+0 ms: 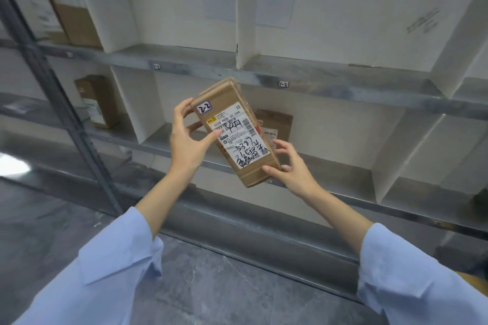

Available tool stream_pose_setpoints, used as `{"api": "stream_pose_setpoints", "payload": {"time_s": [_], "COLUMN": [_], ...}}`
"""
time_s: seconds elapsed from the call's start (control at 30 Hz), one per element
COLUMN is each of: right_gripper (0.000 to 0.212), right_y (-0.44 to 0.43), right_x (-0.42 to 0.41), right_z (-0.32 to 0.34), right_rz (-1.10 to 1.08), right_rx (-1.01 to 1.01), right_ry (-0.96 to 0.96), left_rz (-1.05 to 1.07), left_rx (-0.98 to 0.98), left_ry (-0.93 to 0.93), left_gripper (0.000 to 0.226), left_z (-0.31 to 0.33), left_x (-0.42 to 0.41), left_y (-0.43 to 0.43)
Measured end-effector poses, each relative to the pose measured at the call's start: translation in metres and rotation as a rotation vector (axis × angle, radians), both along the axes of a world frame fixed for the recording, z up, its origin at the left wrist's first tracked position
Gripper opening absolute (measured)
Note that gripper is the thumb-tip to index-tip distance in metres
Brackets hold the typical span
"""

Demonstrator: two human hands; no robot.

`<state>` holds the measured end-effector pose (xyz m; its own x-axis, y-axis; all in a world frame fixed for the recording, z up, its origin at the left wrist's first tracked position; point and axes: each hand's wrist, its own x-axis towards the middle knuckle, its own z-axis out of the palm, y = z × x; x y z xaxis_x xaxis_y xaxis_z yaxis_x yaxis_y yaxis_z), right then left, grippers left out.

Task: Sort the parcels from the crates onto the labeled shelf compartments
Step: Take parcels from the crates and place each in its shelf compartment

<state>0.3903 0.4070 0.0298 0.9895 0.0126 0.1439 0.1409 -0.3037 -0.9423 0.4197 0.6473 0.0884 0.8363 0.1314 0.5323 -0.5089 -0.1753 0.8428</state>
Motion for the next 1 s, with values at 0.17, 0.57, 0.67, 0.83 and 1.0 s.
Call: {"api": "stream_pose_setpoints", "payload": {"time_s": [0.17, 0.57, 0.67, 0.83, 1.0], "right_gripper": [0.076, 0.079, 0.07, 0.092, 0.088], "right_y": [0.01, 0.048, 0.07, 0.118, 0.168], "right_x": [0.023, 0.053, 0.063, 0.086, 0.124], "right_z": [0.0, -0.005, -0.003, -0.006, -0.013], "right_rz": [0.102, 0.299, 0.354, 0.413, 0.377], "right_rx": [-0.06, -0.078, -0.04, -0.035, -0.021], "right_ry": [-0.022, -0.086, -0.069, -0.082, -0.073], "left_rz": [0.039, 0.117, 0.152, 0.196, 0.187], "left_rx": [0.06, 0.151, 0.161, 0.193, 0.21], "left_ry": [0.04, 0.097, 0.107, 0.149, 0.193], "left_gripper": [0.078, 0.087, 0.08, 0.08, 0.076], "left_z": [-0.001, -0.02, -0.023, -0.034, -0.043], "left_x": [-0.001, -0.016, -0.016, -0.002, 0.03], "left_y": [-0.006, 0.009, 0.028, 0.07, 0.116]}}
